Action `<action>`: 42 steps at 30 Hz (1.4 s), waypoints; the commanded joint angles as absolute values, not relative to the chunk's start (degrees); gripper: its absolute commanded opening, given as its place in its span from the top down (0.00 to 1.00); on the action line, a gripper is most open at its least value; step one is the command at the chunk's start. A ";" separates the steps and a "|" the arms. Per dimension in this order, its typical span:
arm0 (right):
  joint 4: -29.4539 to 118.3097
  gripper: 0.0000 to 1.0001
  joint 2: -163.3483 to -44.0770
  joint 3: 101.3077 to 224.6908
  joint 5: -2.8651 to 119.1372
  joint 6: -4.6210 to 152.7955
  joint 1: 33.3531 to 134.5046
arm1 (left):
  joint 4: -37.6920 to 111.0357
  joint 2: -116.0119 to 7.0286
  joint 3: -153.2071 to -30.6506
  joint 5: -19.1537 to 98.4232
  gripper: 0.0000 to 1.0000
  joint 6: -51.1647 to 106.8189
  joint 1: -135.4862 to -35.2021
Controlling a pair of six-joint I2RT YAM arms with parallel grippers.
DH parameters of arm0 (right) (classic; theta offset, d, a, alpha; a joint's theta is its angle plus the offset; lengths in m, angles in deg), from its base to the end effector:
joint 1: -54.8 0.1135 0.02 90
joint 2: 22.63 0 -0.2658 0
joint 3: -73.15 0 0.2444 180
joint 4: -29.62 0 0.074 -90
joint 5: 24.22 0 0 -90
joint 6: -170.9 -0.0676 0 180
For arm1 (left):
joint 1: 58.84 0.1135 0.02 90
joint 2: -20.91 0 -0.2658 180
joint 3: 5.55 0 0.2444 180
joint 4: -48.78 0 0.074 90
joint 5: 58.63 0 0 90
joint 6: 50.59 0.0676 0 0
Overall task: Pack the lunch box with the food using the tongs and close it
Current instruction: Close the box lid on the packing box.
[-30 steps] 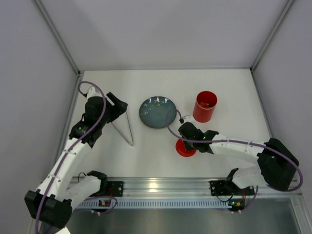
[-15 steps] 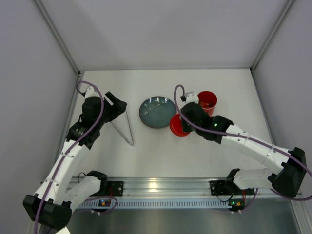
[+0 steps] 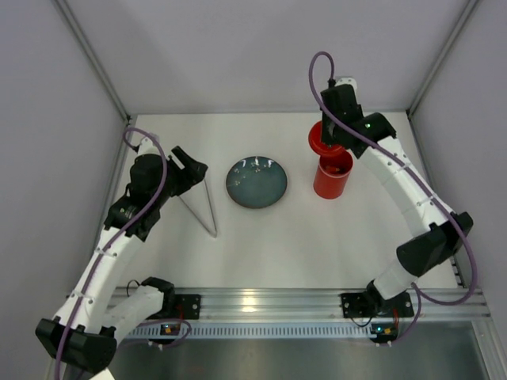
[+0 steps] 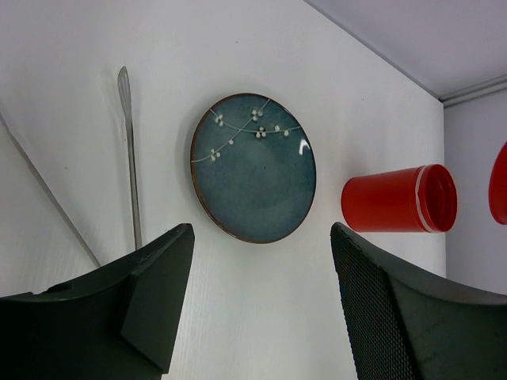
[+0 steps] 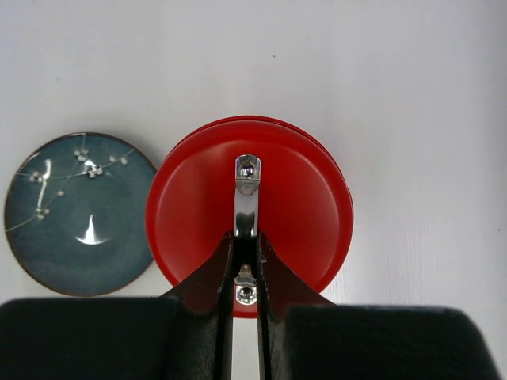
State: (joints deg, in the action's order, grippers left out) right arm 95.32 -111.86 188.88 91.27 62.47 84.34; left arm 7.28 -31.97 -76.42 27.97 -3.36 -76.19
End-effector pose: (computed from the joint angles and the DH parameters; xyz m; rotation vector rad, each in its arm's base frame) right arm 0.3100 0.1422 0.4030 0.0219 2.1780 -0.0295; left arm 0.2129 -0.0623 0.3445 -0.4860 1.9750 -0.6155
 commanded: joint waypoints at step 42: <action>93.76 1.00 -119.40 181.32 68.25 64.38 66.85 | 6.97 -32.44 -79.61 29.09 0.25 -0.50 -76.07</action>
State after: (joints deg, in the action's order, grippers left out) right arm 95.25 -118.51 179.68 71.51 64.32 68.43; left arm 6.27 -32.34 -77.93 29.00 -1.11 -76.19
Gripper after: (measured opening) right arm 0.066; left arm 0.754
